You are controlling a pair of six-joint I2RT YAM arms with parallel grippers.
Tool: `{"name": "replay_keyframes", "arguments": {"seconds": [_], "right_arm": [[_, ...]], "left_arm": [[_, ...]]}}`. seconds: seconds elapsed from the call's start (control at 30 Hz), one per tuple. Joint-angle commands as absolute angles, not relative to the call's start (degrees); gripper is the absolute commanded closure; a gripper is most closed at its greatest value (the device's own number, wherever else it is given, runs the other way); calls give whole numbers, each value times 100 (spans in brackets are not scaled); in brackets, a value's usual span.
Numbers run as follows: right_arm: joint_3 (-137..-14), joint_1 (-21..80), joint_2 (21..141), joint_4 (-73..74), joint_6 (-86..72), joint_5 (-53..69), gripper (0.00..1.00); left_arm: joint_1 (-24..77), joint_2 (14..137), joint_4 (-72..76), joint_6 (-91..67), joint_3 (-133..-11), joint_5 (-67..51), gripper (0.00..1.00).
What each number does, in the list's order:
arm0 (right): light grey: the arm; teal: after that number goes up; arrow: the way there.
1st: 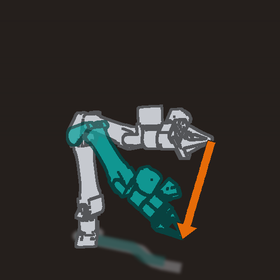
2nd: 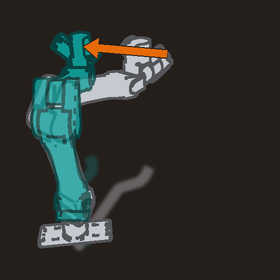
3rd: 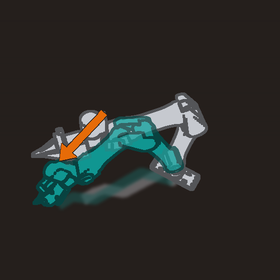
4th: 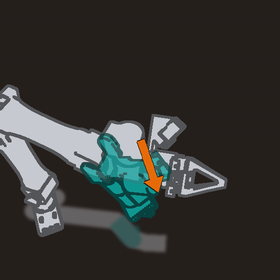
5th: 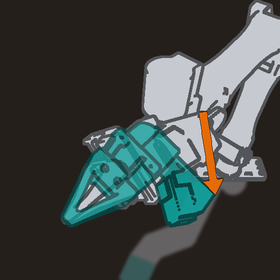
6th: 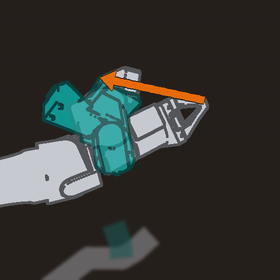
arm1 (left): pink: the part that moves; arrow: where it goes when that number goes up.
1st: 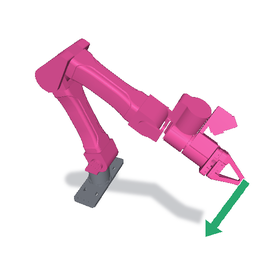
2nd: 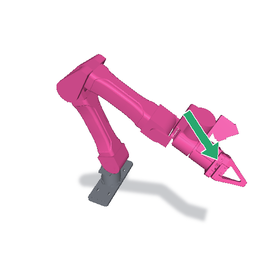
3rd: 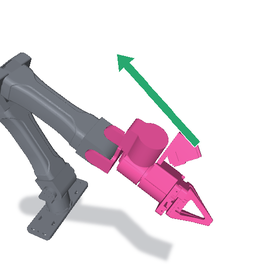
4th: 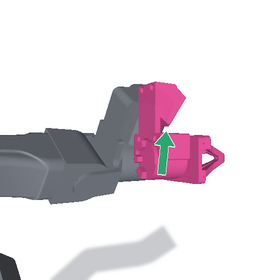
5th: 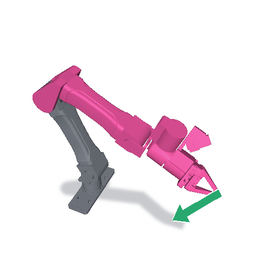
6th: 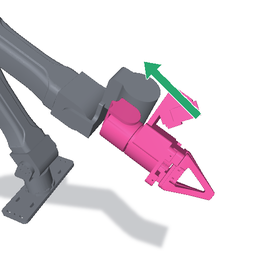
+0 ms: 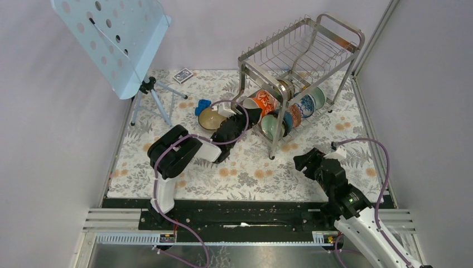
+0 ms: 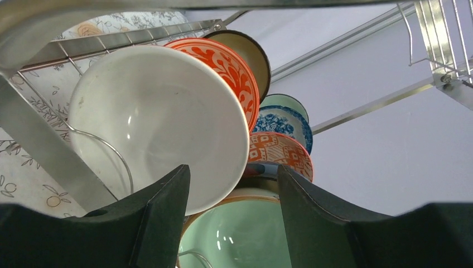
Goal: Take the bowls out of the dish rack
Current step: Pick up the bowl from the dish rack.
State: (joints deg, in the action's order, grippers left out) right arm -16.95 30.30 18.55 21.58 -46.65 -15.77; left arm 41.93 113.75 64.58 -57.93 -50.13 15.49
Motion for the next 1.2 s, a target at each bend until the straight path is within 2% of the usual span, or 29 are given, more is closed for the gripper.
{"name": "replay_keyframes", "arguments": {"seconds": [0.0,0.33,0.63,0.83,1.0,1.17], "right_arm": [[-1619,3002,1609,2183,-4608,-1558,29],[-1581,3002,1629,2103,-4550,-1545,29],[-1553,2997,1619,2075,-4535,-1521,29],[-1550,3003,1650,2057,-4522,-1508,29],[-1548,3001,1652,2048,-4518,-1504,29],[-1554,3003,1674,2040,-4503,-1497,29]], "left_arm": [[4233,11477,7150,-5578,-5283,1968,37],[4236,11718,7044,-5437,-5540,1868,45],[4236,11842,6935,-5391,-5659,1807,59],[4236,11901,6931,-5410,-5701,1764,59],[4245,11959,6862,-5449,-5756,1747,55],[4249,12008,6894,-5455,-5774,1687,57]]}}
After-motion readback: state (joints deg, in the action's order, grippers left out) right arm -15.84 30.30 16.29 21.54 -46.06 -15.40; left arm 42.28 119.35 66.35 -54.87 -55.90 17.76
